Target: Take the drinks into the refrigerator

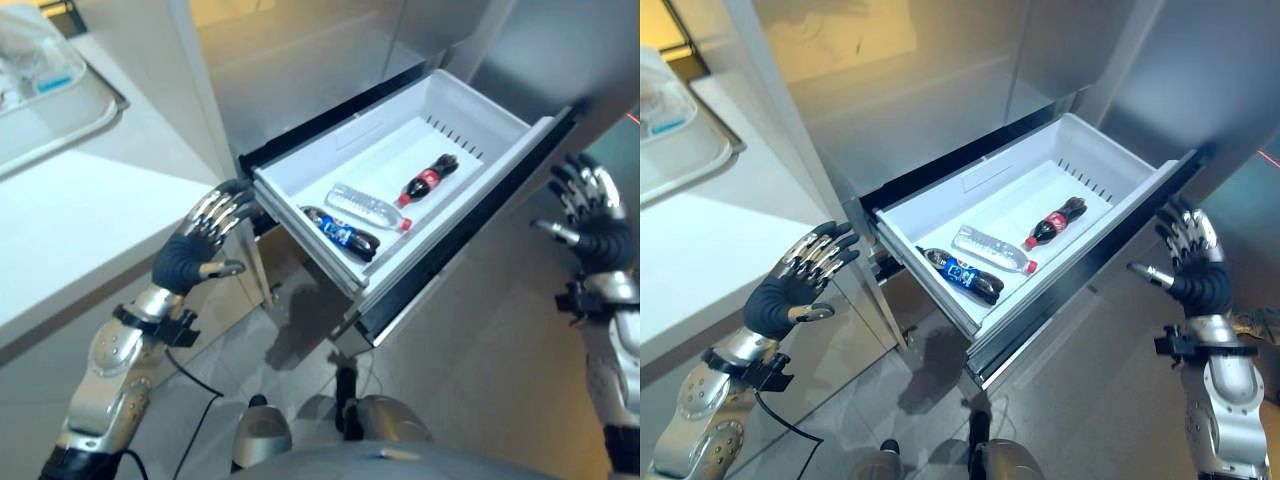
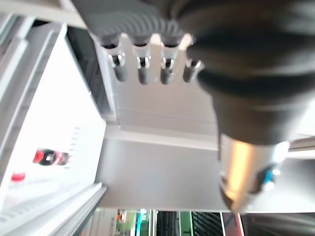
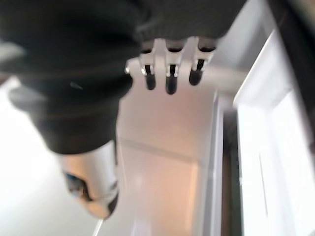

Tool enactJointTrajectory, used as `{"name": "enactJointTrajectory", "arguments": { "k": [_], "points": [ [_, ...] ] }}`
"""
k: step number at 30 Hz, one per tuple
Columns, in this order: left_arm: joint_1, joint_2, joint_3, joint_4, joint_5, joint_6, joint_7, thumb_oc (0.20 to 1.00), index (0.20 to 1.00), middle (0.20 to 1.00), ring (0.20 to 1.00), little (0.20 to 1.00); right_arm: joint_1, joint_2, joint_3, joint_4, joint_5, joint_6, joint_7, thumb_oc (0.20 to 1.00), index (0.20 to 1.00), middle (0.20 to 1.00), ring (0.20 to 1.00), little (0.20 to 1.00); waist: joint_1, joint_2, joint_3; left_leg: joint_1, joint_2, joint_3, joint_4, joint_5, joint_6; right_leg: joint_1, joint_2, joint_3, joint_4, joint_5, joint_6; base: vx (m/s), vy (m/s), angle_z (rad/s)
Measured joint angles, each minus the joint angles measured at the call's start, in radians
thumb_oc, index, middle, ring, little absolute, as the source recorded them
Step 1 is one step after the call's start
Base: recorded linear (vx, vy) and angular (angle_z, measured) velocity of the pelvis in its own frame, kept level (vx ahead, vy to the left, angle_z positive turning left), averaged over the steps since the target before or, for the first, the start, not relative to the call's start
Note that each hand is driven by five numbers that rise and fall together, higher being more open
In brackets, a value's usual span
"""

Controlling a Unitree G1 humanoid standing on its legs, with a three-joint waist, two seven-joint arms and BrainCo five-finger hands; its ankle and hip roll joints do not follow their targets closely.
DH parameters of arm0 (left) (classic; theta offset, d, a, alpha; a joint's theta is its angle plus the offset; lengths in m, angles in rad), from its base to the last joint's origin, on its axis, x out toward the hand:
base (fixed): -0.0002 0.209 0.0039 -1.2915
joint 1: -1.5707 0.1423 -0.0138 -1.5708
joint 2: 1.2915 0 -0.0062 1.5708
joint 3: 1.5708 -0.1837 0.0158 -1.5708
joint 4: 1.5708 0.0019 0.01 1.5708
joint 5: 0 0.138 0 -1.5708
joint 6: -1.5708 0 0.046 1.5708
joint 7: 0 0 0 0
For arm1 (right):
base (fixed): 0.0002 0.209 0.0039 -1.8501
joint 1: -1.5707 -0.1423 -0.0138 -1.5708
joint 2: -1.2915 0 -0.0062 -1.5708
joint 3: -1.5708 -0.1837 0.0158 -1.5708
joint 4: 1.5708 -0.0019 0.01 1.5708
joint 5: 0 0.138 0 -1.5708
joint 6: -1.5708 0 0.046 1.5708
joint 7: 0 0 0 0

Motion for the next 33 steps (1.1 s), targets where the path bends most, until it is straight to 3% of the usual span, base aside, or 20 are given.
{"name": "enactJointTrajectory", "arguments": {
  "k": [1, 3, 9, 10, 11, 12, 22, 28, 33],
  "points": [
    [0.004, -0.002, 0.006, 0.002, 0.000, -0.001, 0.000, 1.000, 1.000, 1.000, 1.000, 1.000, 0.014, 0.015, -0.008, 0.003, -0.010, -0.008, -0.008, 1.000, 1.000, 1.000, 1.000, 1.000, -0.022, 0.002, -0.010, 0.001, -0.002, 0.003, 0.000, -0.004, 0.007, -0.002, -0.001, 0.004, 0.003, -0.002, 0.001, 0.05, 0.053, -0.14],
    [0.012, -0.020, 0.008, 0.020, 0.002, -0.010, 0.001, 1.000, 1.000, 1.000, 1.000, 1.000, 0.032, 0.083, -0.020, 0.032, -0.019, -0.031, -0.026, 1.000, 1.000, 1.000, 1.000, 1.000, -0.020, 0.006, -0.041, 0.002, 0.001, 0.018, -0.004, -0.005, 0.006, -0.013, 0.001, 0.017, 0.009, -0.002, 0.000, 0.01, 0.040, -0.20],
    [0.051, -0.038, 0.009, 0.025, 0.040, -0.021, 0.002, 1.000, 1.000, 1.000, 1.000, 1.000, 0.077, 0.088, 0.022, 0.190, -0.087, -0.046, -0.058, 1.000, 1.000, 1.000, 1.000, 1.000, -0.045, 0.028, -0.077, 0.010, -0.001, 0.054, -0.004, -0.005, 0.006, -0.035, 0.006, 0.052, 0.021, -0.001, -0.001, -0.01, 0.032, -0.18],
    [0.053, -0.046, 0.009, 0.026, 0.042, -0.022, 0.002, 1.000, 1.000, 1.000, 1.000, 1.000, 0.097, 0.092, 0.030, 0.220, -0.098, -0.045, -0.065, 0.504, 0.504, 0.504, 0.504, 0.504, -0.046, 0.035, -0.079, 0.013, -0.001, 0.056, -0.005, -0.005, 0.006, -0.035, 0.005, 0.054, 0.021, -0.001, -0.001, -0.01, 0.040, -0.11],
    [0.055, -0.053, 0.009, 0.026, 0.043, -0.023, 0.002, 1.000, 1.000, 1.000, 1.000, 1.000, 0.106, 0.098, 0.032, 0.238, -0.099, -0.046, -0.069, 0.244, 0.244, 0.244, 0.244, 0.244, -0.046, 0.037, -0.081, 0.015, 0.000, 0.058, -0.007, -0.005, 0.007, -0.034, 0.006, 0.055, 0.022, -0.001, -0.001, -0.02, 0.045, -0.06],
    [0.057, -0.064, 0.008, 0.026, 0.045, -0.026, 0.005, 1.000, 1.000, 1.000, 1.000, 1.000, 0.114, 0.109, 0.041, 0.286, -0.108, -0.047, -0.082, 0.200, 0.200, 0.200, 0.200, 0.200, -0.047, 0.043, -0.085, 0.017, -0.001, 0.061, -0.009, -0.005, 0.007, -0.035, 0.006, 0.057, 0.022, -0.001, -0.001, -0.03, 0.036, -0.05],
    [0.047, -0.063, -0.003, 0.026, 0.078, -0.041, 0.028, 1.000, 1.000, 1.000, 1.000, 1.000, 0.088, 0.106, 0.239, 0.500, -0.180, -0.017, -0.104, 0.200, 0.200, 0.200, 0.200, 0.200, -0.041, 0.060, -0.089, 0.015, -0.001, 0.062, -0.015, -0.003, 0.008, -0.036, 0.002, 0.053, 0.029, 0.000, -0.002, -0.04, 0.022, 0.02],
    [-0.001, -0.064, -0.062, 0.027, 0.078, -0.048, 0.040, 1.000, 1.000, 1.000, 1.000, 1.000, -0.003, 0.102, 0.341, 0.622, -0.204, -0.009, -0.097, 0.200, 0.200, 0.200, 0.200, 0.200, -0.036, 0.063, -0.085, -0.003, -0.009, 0.024, -0.015, 0.004, 0.015, -0.031, -0.013, 0.020, 0.029, -0.003, 0.002, -0.01, 0.007, 0.17],
    [-0.030, -0.068, -0.095, 0.031, 0.077, -0.052, 0.041, 1.000, 1.000, 1.000, 1.000, 1.000, -0.072, 0.082, 0.381, 0.675, -0.206, 0.001, -0.113, 0.200, 0.200, 0.200, 0.200, 0.200, -0.001, 0.083, -0.070, -0.001, -0.015, -0.001, -0.014, 0.010, 0.013, -0.017, -0.023, -0.005, 0.027, -0.009, 0.007, -0.01, -0.005, 0.17]
  ]
}}
